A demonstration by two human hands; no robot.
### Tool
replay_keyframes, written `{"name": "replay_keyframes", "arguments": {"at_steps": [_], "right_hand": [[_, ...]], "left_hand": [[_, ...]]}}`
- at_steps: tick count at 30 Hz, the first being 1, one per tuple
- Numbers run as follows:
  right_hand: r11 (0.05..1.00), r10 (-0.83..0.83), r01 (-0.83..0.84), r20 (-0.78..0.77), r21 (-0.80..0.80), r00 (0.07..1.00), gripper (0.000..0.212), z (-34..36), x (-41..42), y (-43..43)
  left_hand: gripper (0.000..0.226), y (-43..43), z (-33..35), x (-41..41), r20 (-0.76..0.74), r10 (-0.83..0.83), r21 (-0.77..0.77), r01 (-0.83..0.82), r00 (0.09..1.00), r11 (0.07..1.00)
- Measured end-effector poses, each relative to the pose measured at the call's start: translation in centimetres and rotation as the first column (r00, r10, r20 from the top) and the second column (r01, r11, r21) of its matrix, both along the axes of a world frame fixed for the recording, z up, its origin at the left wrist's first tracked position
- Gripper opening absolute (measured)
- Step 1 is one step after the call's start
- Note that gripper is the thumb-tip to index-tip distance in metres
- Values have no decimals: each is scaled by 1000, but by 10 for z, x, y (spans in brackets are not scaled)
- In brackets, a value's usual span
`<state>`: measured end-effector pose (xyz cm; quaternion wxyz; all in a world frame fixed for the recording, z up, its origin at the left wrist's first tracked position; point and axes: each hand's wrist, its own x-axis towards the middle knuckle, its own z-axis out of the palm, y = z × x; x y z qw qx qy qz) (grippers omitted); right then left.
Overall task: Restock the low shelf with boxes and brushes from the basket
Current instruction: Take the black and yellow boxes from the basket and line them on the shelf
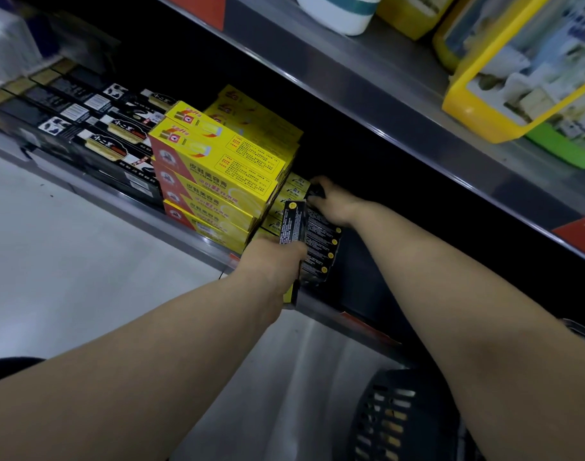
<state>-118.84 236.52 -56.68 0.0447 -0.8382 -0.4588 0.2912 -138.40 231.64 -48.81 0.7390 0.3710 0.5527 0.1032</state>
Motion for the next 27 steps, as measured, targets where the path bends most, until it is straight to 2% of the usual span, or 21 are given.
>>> {"name": "replay_keyframes", "arguments": {"at_steps": [4, 6, 8, 10, 12, 13, 15, 16, 18, 21, 24, 27], "right_hand": [[1000, 8, -9, -53, -12, 999, 47, 1, 1, -6], [997, 59, -57, 34, -57, 998, 52, 9, 1, -10], [987, 158, -157, 51, -37, 986, 64, 28, -3, -16], [955, 297, -296, -76, 32, 952, 81, 55, -10, -27], [895, 446, -443, -109, 56, 888, 89, 77, -20, -42], [865, 502, -499, -78, 53, 861, 87, 84, -24, -50], [833, 551, -549, -2, 68, 835, 68, 93, -29, -62], [830, 551, -549, 9, 96, 835, 56, 95, -30, -67], [851, 511, -505, -4, 140, 860, 37, 98, -25, -74], [926, 345, -339, -11, 164, 938, 30, 93, -5, -83], [957, 172, -164, -12, 237, 985, 26, 80, 15, -81], [966, 9, -22, 51, 259, 999, 38, 60, 25, -60]], "left_hand": [[55, 1, -3, 3, -11, 3, 15, -3, 1000, 1000], [55, 1, -5, 5, -16, 0, 32, 0, 1000, 999], [54, 1, -7, 6, 3, 7, 46, -7, 1000, 999], [54, 3, -9, 4, 10, 11, 59, -12, 1000, 998], [55, 3, -10, 4, -6, -6, 89, 7, 1000, 996], [50, 2, -11, 4, 0, -13, 103, 13, 1000, 995], [27, 0, -11, 6, 53, -24, 148, 15, 998, 989], [22, -1, -12, 7, 75, -36, 175, 23, 997, 984], [35, -2, -17, 8, 51, -94, 297, 75, 994, 952], [57, 1, -19, 7, -101, -135, 504, 168, 986, 847], [60, 2, -21, 7, -60, -162, 438, 172, 985, 882], [44, 1, -24, 10, -25, -186, 342, 183, 982, 922]]}}
